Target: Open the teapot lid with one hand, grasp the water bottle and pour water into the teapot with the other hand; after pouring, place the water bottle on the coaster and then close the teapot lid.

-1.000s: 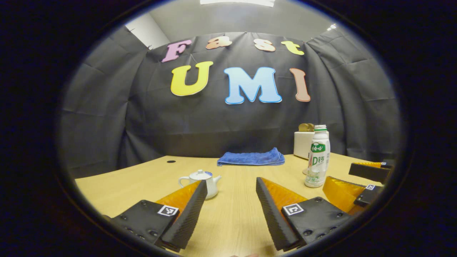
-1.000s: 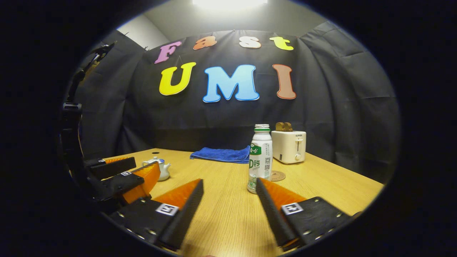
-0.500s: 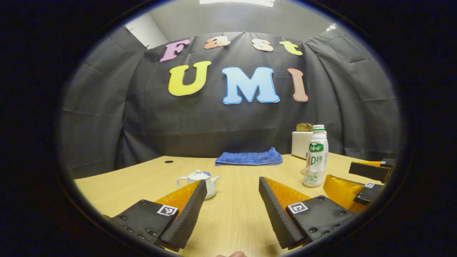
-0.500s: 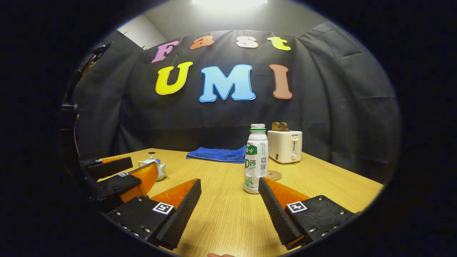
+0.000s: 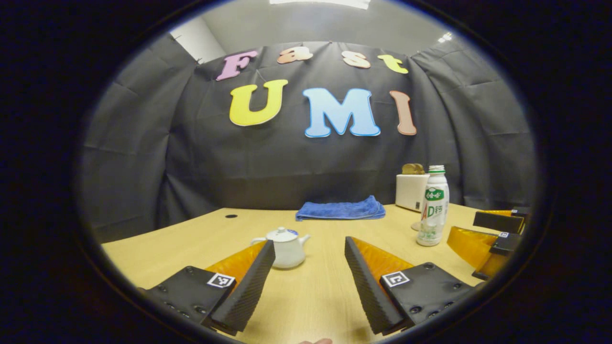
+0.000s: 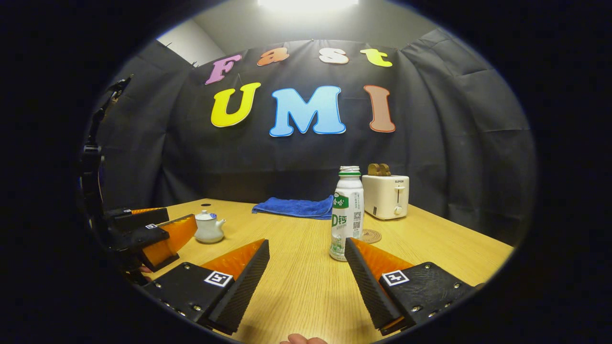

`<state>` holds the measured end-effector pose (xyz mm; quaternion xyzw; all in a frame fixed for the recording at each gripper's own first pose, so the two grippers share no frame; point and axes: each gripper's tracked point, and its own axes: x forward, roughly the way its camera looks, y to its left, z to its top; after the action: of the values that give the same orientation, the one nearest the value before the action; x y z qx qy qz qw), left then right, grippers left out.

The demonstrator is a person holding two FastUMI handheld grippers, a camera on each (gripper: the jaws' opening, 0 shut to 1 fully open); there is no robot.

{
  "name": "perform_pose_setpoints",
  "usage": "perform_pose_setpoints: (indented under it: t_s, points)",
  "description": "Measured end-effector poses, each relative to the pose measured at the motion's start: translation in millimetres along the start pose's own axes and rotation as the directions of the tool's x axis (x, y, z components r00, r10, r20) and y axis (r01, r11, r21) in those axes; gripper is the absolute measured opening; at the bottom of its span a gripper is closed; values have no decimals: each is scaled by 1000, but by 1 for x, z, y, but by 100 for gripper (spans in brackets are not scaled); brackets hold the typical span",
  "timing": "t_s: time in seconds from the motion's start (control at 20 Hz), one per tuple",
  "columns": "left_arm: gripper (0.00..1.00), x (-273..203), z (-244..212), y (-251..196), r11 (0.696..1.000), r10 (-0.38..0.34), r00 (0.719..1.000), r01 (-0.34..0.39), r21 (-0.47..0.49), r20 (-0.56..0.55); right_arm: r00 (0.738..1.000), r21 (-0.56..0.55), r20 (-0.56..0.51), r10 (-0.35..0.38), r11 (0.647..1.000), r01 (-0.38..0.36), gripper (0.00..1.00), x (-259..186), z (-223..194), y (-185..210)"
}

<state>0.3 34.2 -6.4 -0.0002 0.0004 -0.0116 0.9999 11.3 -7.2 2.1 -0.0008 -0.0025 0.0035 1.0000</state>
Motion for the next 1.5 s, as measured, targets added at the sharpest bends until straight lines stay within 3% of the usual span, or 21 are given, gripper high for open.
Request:
perform_pose_setpoints:
  t_s: [0.2, 0.75, 1.05, 1.1, 1.35, 1.5]
  points:
    - [100, 22, -2, 32, 998, 70, 997, -70, 0, -10, 1000, 0, 1, -3, 1000, 3, 98, 1, 0, -1]
    - [100, 136, -25, 67, 998, 61, 990, -61, 4, -128, 1000, 1, -3, -6, 1000, 6, 98, 11, 0, -4]
    - [99, 154, -33, 80, 996, 87, 981, -89, -2, -176, 1000, 1, -2, 0, 1000, 0, 98, 11, 0, -3]
    - [93, 156, -37, 81, 996, 87, 976, -88, 5, -201, 1000, 1, -3, 0, 1000, 0, 98, 11, 0, -3]
    - [84, 155, -38, 76, 996, 84, 973, -82, 21, -216, 1000, 0, -3, 0, 1000, 0, 98, 10, 0, -3]
    - [60, 160, -29, 85, 991, 129, 980, -121, 62, -154, 1000, 0, -1, -1, 1000, 1, 98, 11, 0, -3]
